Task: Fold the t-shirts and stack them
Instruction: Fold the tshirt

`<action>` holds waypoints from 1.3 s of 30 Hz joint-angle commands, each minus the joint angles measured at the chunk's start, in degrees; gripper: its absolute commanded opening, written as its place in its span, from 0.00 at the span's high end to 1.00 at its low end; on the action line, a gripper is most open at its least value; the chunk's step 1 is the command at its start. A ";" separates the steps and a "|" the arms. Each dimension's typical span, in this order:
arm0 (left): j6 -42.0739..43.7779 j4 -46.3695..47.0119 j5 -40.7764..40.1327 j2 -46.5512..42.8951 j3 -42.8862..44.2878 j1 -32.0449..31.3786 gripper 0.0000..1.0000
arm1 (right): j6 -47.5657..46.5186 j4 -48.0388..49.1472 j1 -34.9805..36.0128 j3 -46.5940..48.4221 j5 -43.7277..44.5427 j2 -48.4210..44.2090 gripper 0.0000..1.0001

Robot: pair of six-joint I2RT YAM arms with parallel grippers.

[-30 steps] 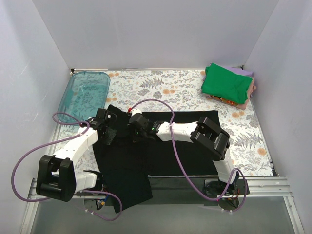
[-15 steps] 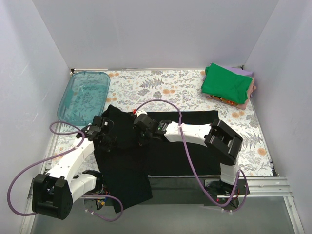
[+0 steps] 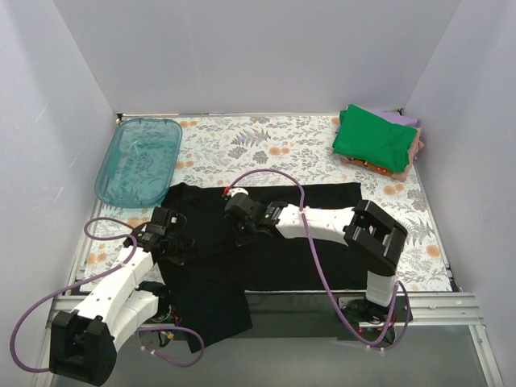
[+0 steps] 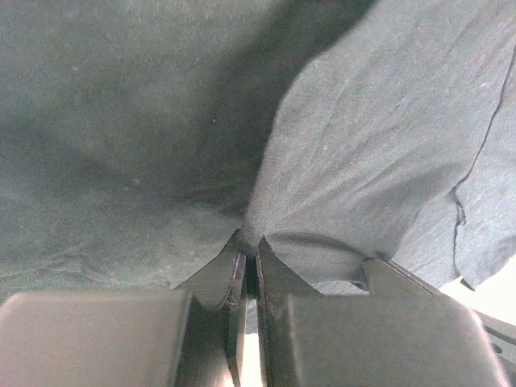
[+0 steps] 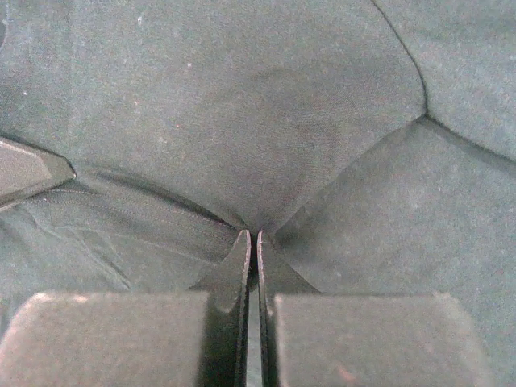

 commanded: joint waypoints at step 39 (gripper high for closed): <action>5.61 3.70 -17.92 45.52 39.39 -3.52 0.09 | -16.11 -2.90 -52.66 -12.52 -2.92 -7.42 0.02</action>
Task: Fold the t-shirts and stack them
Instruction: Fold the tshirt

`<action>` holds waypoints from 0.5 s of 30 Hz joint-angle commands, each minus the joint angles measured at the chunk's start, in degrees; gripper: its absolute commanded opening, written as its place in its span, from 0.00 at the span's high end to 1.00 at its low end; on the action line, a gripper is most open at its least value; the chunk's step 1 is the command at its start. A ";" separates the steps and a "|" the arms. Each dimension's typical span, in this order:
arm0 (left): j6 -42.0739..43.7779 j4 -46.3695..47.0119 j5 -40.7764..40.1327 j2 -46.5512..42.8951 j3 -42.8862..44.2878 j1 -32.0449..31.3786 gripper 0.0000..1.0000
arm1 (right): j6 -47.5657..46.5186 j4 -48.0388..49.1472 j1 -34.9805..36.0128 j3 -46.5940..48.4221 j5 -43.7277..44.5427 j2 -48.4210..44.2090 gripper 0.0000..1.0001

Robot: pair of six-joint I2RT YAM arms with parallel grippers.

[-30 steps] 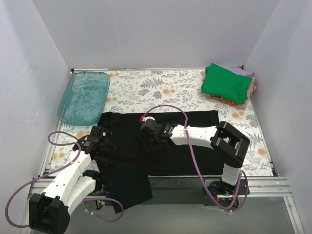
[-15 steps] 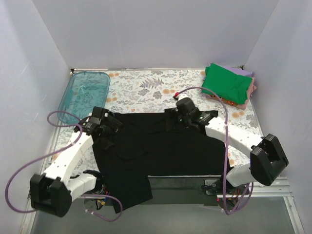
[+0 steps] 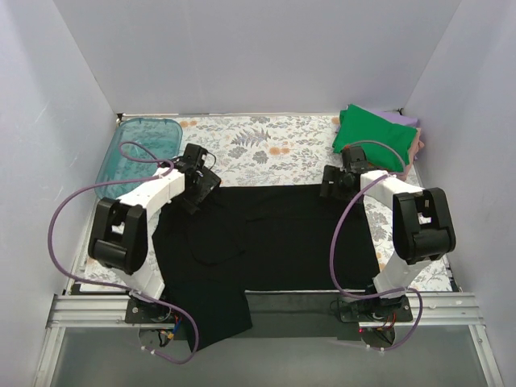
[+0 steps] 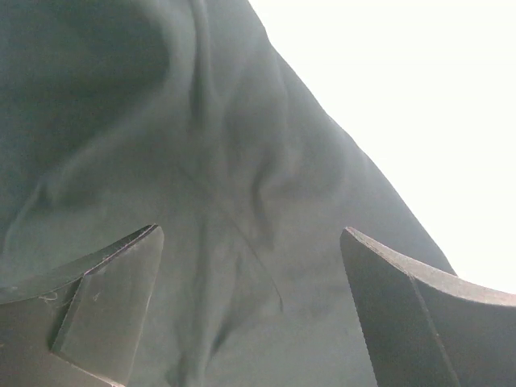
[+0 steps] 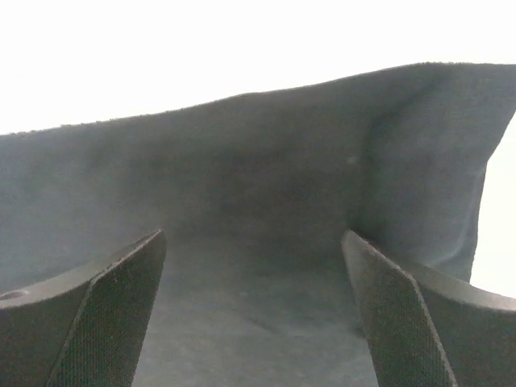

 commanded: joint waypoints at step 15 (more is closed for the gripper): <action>1.88 5.33 6.05 19.76 8.10 1.72 0.10 | -1.03 0.07 -12.81 2.44 3.07 10.32 0.02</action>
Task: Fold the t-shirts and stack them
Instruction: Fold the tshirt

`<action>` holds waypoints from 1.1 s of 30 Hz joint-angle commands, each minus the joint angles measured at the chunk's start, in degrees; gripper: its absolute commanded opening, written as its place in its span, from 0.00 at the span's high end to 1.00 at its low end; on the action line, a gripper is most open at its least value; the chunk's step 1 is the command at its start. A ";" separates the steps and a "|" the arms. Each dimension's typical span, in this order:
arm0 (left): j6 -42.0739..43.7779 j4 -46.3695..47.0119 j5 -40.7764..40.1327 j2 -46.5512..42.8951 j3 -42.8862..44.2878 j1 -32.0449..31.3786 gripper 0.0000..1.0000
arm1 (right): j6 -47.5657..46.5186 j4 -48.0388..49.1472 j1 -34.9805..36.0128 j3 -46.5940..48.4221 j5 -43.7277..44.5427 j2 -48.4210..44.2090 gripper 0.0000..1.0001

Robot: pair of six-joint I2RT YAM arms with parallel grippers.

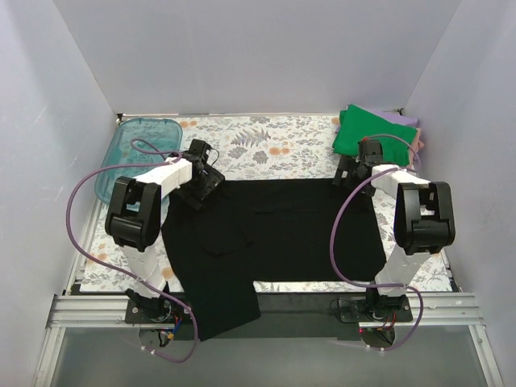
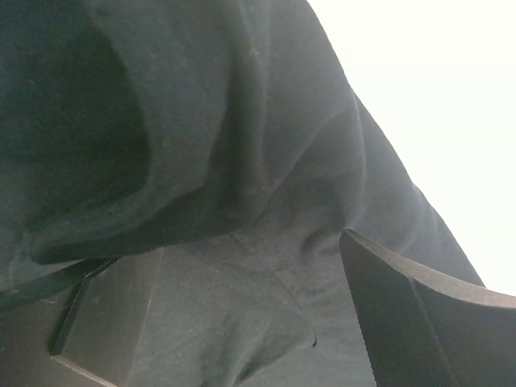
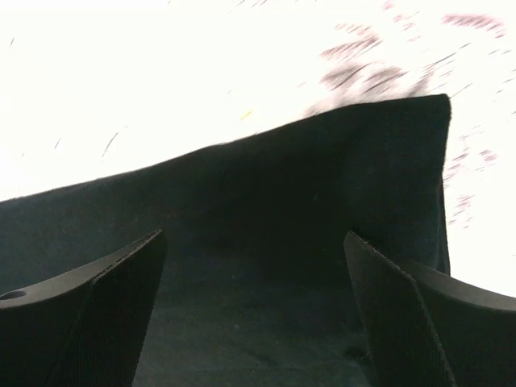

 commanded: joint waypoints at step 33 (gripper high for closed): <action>7.82 -14.05 -9.33 -2.42 25.91 -9.51 0.08 | -2.31 -14.87 -8.45 -1.10 3.95 -20.28 0.01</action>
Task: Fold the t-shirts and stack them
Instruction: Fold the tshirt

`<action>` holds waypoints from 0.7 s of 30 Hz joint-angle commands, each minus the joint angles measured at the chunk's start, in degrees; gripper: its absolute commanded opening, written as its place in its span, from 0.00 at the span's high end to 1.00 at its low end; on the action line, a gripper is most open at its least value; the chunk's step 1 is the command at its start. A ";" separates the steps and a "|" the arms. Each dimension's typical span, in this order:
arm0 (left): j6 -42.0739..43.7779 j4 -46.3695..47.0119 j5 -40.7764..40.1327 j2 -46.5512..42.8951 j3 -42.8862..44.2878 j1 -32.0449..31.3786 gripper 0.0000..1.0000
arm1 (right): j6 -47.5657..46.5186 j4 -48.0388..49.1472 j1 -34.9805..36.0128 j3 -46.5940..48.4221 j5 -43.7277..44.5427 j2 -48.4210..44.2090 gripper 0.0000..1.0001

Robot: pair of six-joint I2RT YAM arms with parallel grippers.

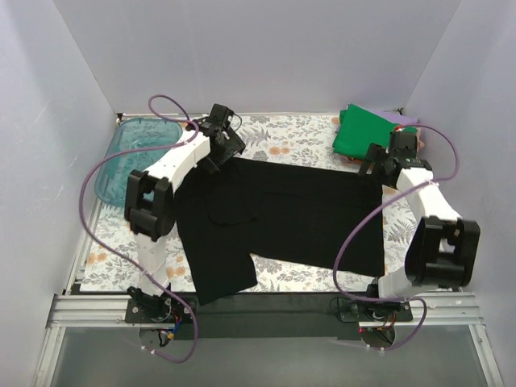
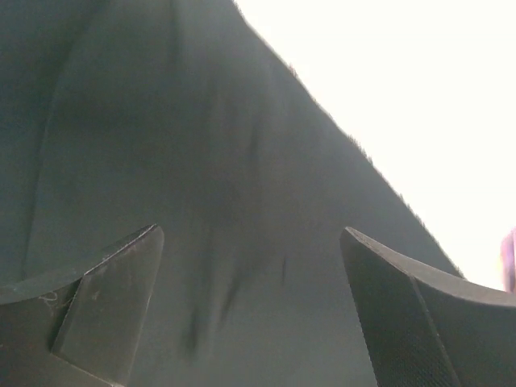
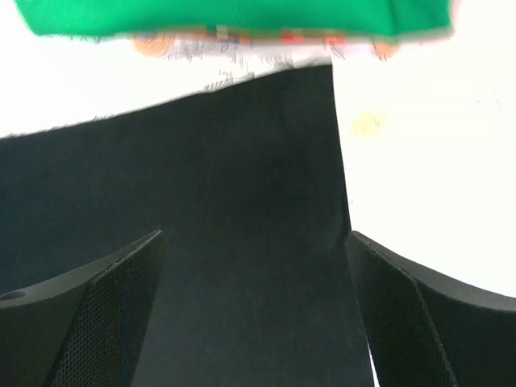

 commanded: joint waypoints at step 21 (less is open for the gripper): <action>-23.45 -8.49 9.30 -60.54 -69.96 -38.31 0.08 | 3.19 -5.04 -0.43 -25.86 -4.57 -29.70 0.01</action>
